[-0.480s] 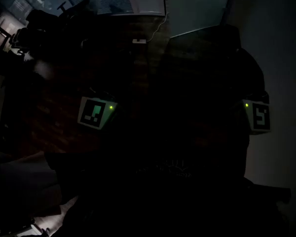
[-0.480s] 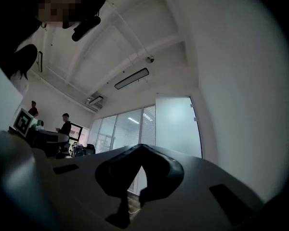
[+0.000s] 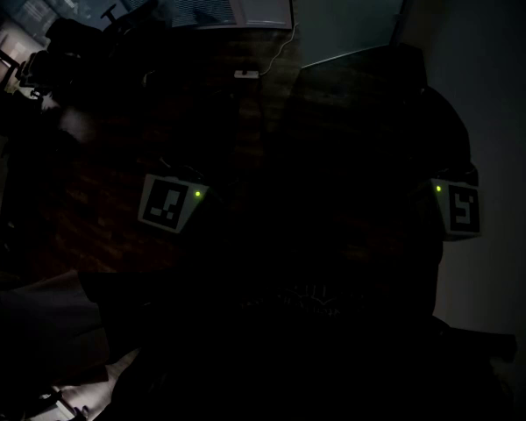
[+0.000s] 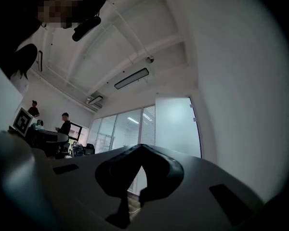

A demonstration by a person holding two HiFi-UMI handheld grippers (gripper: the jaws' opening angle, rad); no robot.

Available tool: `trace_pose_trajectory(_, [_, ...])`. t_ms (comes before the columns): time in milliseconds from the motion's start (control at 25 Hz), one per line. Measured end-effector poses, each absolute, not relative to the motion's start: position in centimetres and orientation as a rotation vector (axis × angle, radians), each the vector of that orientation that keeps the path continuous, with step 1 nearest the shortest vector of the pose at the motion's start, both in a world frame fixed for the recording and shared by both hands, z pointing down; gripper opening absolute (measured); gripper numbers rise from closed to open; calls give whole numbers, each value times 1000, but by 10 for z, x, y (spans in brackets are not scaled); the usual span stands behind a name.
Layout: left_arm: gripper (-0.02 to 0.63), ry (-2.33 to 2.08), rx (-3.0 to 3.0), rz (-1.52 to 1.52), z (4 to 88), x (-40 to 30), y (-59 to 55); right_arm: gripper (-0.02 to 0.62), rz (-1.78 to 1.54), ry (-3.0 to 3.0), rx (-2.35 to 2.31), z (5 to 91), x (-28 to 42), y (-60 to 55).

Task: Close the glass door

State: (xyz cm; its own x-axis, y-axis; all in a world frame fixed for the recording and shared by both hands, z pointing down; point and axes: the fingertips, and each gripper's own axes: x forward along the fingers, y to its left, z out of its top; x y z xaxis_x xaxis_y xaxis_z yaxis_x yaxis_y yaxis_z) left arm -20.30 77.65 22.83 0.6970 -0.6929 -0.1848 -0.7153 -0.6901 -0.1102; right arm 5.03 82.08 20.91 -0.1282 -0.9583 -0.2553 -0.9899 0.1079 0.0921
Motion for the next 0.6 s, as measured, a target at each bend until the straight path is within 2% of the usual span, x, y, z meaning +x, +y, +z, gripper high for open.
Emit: trace_pose_trajectory(600, [2, 1120, -2764, 174, 236, -183, 782, 2, 277, 2263, -1953, 222, 61, 817])
